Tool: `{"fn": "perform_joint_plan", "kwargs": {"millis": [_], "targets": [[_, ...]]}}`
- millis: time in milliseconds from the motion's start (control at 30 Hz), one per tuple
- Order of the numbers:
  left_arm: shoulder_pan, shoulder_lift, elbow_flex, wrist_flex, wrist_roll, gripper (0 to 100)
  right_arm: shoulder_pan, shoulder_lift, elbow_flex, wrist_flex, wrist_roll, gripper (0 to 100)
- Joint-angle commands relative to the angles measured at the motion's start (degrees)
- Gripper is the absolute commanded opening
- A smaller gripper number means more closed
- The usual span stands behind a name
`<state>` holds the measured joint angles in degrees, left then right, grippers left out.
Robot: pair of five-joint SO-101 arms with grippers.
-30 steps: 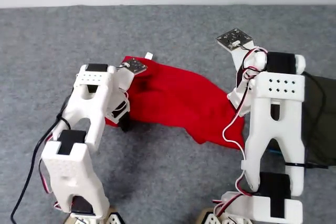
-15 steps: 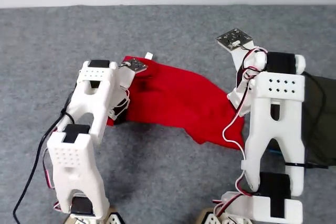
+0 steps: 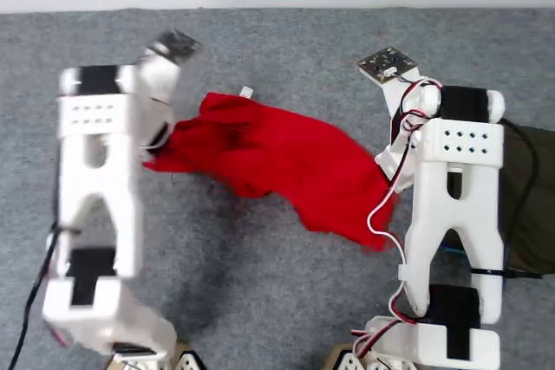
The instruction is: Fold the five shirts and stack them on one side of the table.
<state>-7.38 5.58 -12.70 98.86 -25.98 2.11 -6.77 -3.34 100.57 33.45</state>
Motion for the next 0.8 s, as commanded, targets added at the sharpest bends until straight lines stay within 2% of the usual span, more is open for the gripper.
{"fn": "perform_joint_plan", "kwargs": {"millis": [0, 200, 367, 467, 633, 767], "targets": [[-3.6, -10.37, -2.42, 1.67, -2.29, 1, -0.48, -2.24, -0.26, 2.15, -0.62, 1.4], [-8.79, -11.6, -0.48, 1.76, -3.16, 1, -2.07, -2.15, 0.09, 2.07, -0.62, 1.4], [-8.88, -11.52, 7.52, 1.41, -4.4, 1, -11.47, -2.15, 5.98, 1.98, -0.97, 2.0], [-9.58, -11.52, 11.38, -1.14, -4.4, 1, -19.47, -2.15, 11.69, 0.92, -1.32, 9.2], [-11.6, -11.52, 14.99, -4.57, -4.22, 1, -29.58, -2.15, 17.85, -1.89, -10.99, 28.1], [-12.13, -11.52, 15.69, -4.57, -4.13, 1, -34.95, -2.15, 23.3, -9.01, -12.04, 30.3]]}}
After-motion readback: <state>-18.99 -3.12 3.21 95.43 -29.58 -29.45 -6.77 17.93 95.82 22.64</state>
